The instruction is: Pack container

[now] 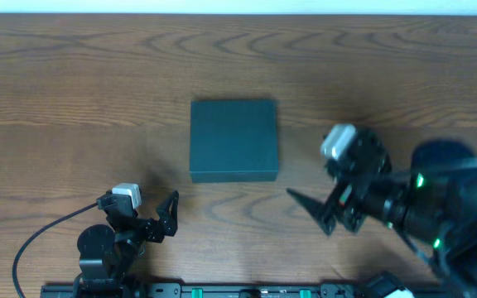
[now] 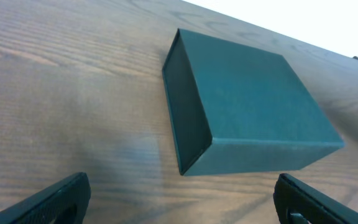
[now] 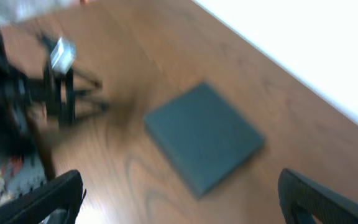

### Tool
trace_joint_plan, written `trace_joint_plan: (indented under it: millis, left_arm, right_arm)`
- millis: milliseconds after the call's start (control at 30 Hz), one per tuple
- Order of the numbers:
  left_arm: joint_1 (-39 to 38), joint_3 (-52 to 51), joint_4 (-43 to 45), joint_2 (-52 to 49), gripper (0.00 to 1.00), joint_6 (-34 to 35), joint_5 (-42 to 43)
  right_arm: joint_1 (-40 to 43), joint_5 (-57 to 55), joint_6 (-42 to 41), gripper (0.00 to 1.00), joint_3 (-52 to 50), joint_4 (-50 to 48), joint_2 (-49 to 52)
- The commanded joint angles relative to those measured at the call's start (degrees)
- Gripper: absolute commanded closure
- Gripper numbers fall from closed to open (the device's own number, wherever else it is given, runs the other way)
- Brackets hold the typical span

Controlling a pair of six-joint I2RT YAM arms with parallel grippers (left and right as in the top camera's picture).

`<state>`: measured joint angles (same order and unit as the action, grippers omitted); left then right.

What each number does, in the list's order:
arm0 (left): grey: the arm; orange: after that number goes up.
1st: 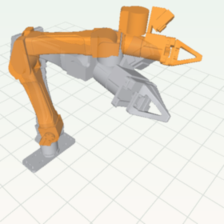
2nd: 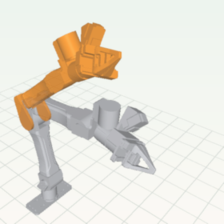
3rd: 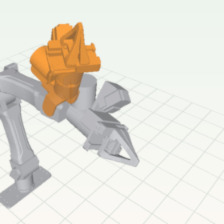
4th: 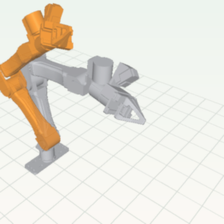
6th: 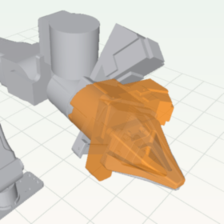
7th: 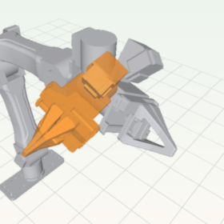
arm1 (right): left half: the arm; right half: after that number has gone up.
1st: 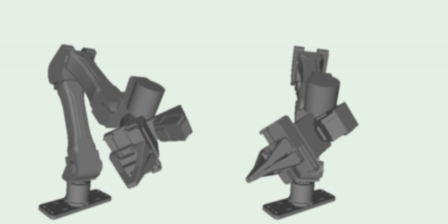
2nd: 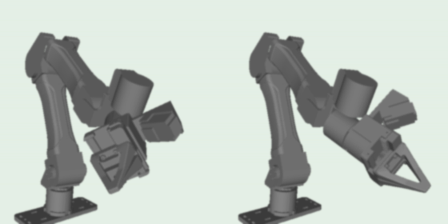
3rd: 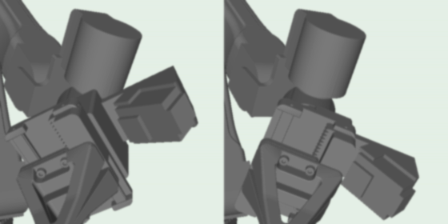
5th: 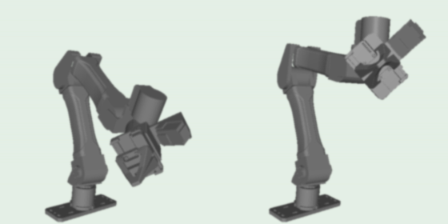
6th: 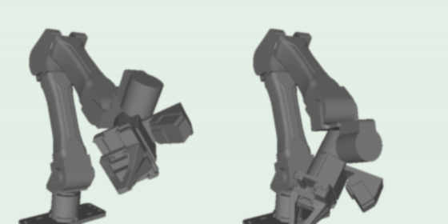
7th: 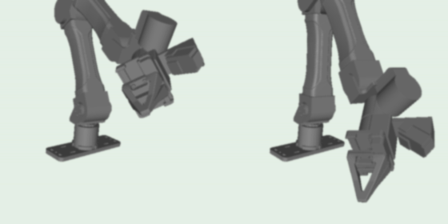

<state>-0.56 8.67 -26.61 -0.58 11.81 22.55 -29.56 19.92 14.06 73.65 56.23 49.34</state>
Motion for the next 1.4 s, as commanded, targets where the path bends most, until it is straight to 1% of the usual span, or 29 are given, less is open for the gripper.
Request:
trace_joint_plan:
  millis: [0, 133, 233, 400, 567, 833, 1367]
  left_arm:
    - [-0.22, -1.01, -0.39, 0.37, 0.05, 0.02, 0.85]
    - [-0.22, -1.01, -0.39, 0.37, 0.05, 0.02, 0.85]
    - [-0.22, -1.01, -0.39, 0.37, 0.05, 0.02, 0.85]
    - [-0.22, -1.01, -0.39, 0.37, 0.05, 0.00, 0.85]
    - [-0.22, -1.01, -0.39, 0.37, 0.05, 0.02, 0.85]
    - [-0.22, -1.01, -0.39, 0.37, 0.05, 0.02, 0.85]
    - [-0.22, -1.01, -0.39, 0.37, 0.05, 0.02, 0.85]
  right_arm:
    - [-0.46, -1.07, 0.37, 0.01, -13.75, -3.87, -8.20]
    - [-0.48, -1.03, 0.35, 0.01, -30.99, -10.49, -20.94]
    - [-0.46, -0.26, 0.35, 0.01, -41.16, -13.18, -29.00]
    - [-0.46, 2.23, 0.33, 0.01, -51.80, -15.85, -37.00]
    - [-0.48, 5.22, 0.31, 0.01, -59.34, -18.16, -42.86]
    - [-0.46, 4.94, 0.11, 0.01, -64.02, -18.12, -49.07]
    - [1.09, 4.94, 0.13, 0.01, -64.02, -18.10, -49.05]
